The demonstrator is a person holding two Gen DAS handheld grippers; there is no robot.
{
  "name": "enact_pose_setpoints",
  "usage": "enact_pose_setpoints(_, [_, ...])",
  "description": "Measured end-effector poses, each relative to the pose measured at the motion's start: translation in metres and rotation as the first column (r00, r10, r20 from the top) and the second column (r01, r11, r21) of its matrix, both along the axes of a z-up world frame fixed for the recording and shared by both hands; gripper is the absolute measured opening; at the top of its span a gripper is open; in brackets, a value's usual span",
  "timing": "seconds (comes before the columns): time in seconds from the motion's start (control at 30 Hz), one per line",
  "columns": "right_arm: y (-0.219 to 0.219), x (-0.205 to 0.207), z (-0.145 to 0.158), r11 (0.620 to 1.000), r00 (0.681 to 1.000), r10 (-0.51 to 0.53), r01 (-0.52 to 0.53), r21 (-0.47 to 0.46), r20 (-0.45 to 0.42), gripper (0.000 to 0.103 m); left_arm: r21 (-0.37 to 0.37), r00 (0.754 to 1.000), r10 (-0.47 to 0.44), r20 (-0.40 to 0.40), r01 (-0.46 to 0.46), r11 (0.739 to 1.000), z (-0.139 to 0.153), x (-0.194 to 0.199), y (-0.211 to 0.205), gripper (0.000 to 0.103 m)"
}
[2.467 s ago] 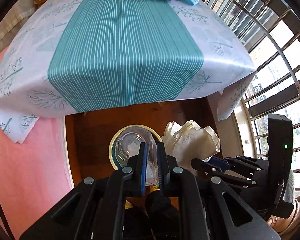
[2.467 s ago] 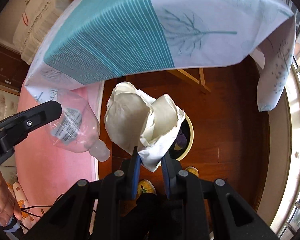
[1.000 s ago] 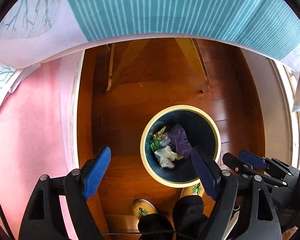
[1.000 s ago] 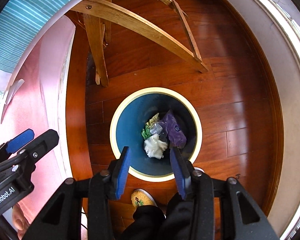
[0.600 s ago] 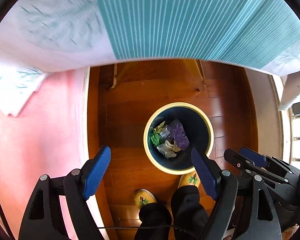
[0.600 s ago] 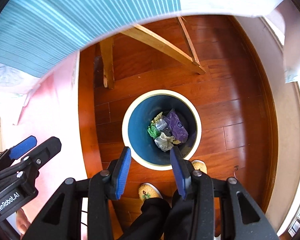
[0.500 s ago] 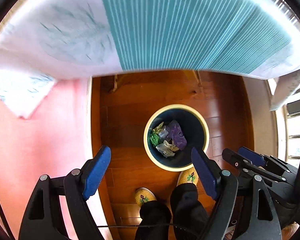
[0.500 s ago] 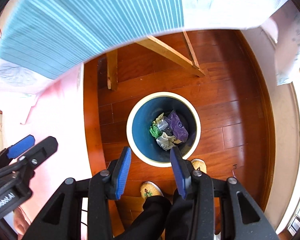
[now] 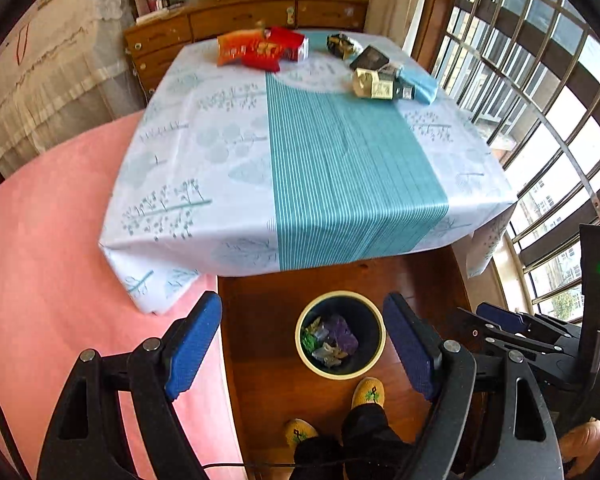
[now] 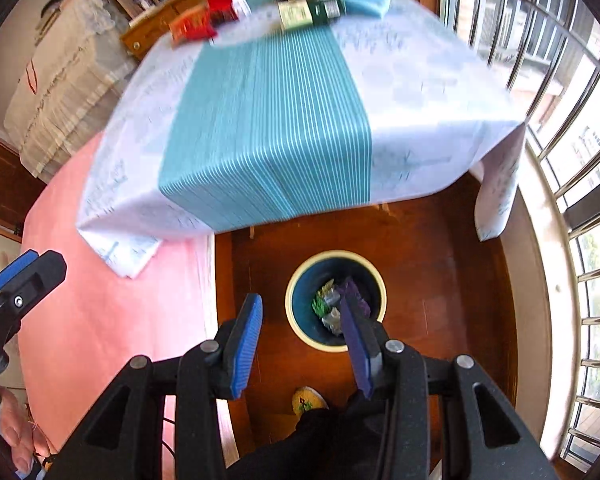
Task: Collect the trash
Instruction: 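Raise both tools back toward the table, then grasp the beige-and-green tea box with the right tool and lift it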
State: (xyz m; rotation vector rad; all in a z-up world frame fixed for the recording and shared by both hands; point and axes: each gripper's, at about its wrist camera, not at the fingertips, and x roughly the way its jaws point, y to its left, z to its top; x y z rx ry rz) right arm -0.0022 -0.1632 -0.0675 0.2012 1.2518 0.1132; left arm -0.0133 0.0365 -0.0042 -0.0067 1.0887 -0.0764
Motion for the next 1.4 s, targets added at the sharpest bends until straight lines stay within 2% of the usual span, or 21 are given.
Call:
enact_pose_setpoints(0.1, [0.003,0.001,0.031,1.0,0.997,0.011,-0.009,-0.027,0.071,0.041,0.0,0.998,-0.02,0.055,0.02,1.0,0.031,-0.003,0.004,0.081])
enact_pose_setpoints(0.3, [0.019,0.018,0.075,0.986,0.976,0.103,-0.075,-0.15,0.192,0.041,0.018,0.989,-0.028,0.148,0.026,1.0,0.077,0.006,0.005,0.081])
enact_pose_setpoints(0.4, [0.025,0.033,0.089,0.974,0.957,0.15,-0.099,-0.205,0.248,0.041,0.008,0.987,-0.015,0.161,0.014,1.0,0.085,0.018,0.008,0.081])
enact_pose_setpoints(0.63, [0.025,0.091,0.093,0.934,0.913,0.26,-0.155,-0.323,0.314,0.041,0.04,0.989,0.026,0.147,-0.032,0.999,0.072,0.067,0.004,0.081])
enact_pose_setpoints(0.83, [0.013,0.172,0.064,0.874,0.874,0.387,-0.247,-0.418,0.293,0.041,0.041,0.989,0.12,0.089,-0.124,0.991,0.04,0.138,-0.008,0.081])
enact_pose_setpoints(0.93, [0.009,0.214,0.044,0.821,0.842,0.467,-0.301,-0.484,0.268,0.041,0.039,0.983,0.181,0.031,-0.182,0.983,0.021,0.181,-0.019,0.081])
enact_pose_setpoints(1.03, [0.007,0.248,0.023,0.748,0.798,0.559,-0.367,-0.552,0.227,0.041,0.045,0.973,0.227,-0.031,-0.226,0.973,0.002,0.22,-0.032,0.081])
enact_pose_setpoints(1.23, [0.017,0.287,-0.02,0.544,0.641,0.755,-0.496,-0.676,0.138,0.041,0.046,0.932,0.346,-0.109,-0.343,0.938,-0.028,0.263,-0.043,0.081])
enact_pose_setpoints(1.4, [0.025,0.294,-0.042,0.414,0.532,0.841,-0.511,-0.753,0.102,0.042,0.081,0.912,0.381,-0.155,-0.372,0.925,-0.047,0.275,-0.047,0.081])
